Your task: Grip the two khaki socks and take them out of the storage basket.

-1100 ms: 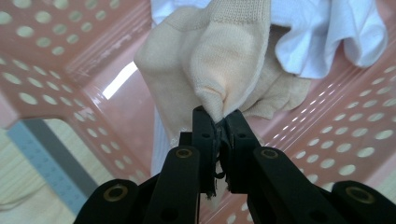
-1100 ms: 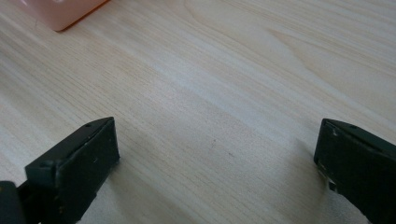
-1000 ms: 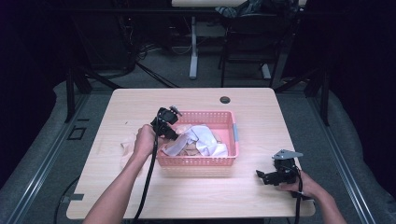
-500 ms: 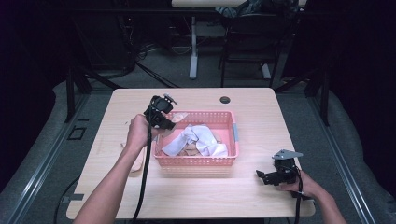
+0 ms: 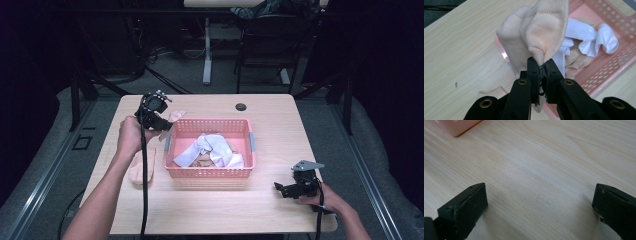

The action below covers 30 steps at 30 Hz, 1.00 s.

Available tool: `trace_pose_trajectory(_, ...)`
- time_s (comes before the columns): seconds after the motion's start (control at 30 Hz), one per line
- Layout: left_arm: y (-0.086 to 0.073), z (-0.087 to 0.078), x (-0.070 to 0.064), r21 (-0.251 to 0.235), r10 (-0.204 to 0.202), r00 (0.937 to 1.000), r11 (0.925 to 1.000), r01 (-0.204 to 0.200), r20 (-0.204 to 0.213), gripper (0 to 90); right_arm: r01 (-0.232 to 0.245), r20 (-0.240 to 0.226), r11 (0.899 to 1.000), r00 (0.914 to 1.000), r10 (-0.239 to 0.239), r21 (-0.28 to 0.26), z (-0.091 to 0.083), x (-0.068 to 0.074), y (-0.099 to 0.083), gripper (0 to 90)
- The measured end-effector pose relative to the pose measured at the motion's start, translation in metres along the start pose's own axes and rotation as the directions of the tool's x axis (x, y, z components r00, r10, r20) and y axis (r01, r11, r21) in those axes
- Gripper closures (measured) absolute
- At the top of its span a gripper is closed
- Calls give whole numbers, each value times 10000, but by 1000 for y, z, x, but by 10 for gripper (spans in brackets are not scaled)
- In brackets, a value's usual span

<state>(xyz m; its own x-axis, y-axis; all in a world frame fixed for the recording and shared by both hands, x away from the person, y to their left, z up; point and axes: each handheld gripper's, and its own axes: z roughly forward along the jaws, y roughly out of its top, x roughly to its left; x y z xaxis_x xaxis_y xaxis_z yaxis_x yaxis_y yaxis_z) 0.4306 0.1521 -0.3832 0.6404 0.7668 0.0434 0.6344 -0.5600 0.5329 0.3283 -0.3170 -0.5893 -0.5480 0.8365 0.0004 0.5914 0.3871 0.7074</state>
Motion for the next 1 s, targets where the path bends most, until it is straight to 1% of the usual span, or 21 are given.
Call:
trace_pose_trajectory(0.07,-3,-4,4,-35,-94,9999,10000,93,-68,845,1,0,10000,10000,-1,2,0,0,0,0)
trace_pose_trajectory(0.1,-7,-7,8,-31,-199,9997,9998,198,-127,846,2,6,10000,10000,-2,-1,0,0,0,0)
trace_pose_trajectory(0.17,-8,-8,10,-33,-255,9995,9997,254,-176,845,3,3,10000,10000,-3,1,0,0,0,0)
trace_pose_trajectory(0.3,-15,-12,18,30,-417,9988,9991,418,-257,845,0,2,10000,10000,0,-1,0,0,0,0)
trace_pose_trajectory(0.33,-18,-13,21,80,-510,9982,9987,512,-303,845,1,0,10000,10000,-1,0,0,0,0,0)
trace_pose_trajectory(0.4,-19,-14,23,52,-519,9981,9986,521,-326,845,1,3,10000,10000,-1,2,0,0,0,0)
trace_pose_trajectory(0.47,-23,-16,27,52,-612,9975,9981,614,-356,845,2,3,10000,10000,-2,4,0,0,0,0)
trace_pose_trajectory(0.5,-28,-17,30,58,-714,9966,9974,717,-407,845,3,1,10000,10000,-3,1,0,0,0,0)
trace_pose_trajectory(0.57,-33,-16,35,97,-872,9952,9961,877,-443,845,21,1,10000,10000,-21,20,0,0,0,0)
trace_pose_trajectory(0.63,-36,-15,37,158,-943,9944,9953,951,-471,845,15,-2,10000,10000,-15,18,0,0,0,0)
trace_pose_trajectory(0.67,-43,-14,42,222,-1110,9926,9934,1123,-496,845,2,2,10000,10000,-2,2,0,0,0,0)
trace_pose_trajectory(0.7,-43,-14,42,222,-1110,9926,9934,1123,-496,845,2,2,10000,10000,-2,2,0,0,0,0)
trace_pose_trajectory(0.77,-49,-12,46,338,-1217,9911,9918,1236,-532,845,20,-1,10000,10000,-20,20,0,0,0,0)
trace_pose_trajectory(0.8,-55,-10,49,399,-1364,9892,9895,1386,-537,845,16,-2,10000,10000,-16,21,0,0,0,0)
trace_pose_trajectory(0.83,-55,-10,49,399,-1364,9892,9895,1386,-537,845,16,-2,10000,10000,-16,21,0,0,0,0)
trace_pose_trajectory(0.9,-65,-6,54,540,-1473,9876,9872,1502,-545,845,16,1,10000,10000,-16,17,0,0,0,0)
trace_pose_trajectory(0.97,-68,-4,55,580,-1541,9866,9859,1572,-544,845,0,5,10000,10000,0,0,0,0,0,0)
trace_pose_trajectory(1.0,-73,-1,58,652,-1645,9851,9837,1676,-504,845,17,4,10000,10000,-17,19,0,0,0,0)
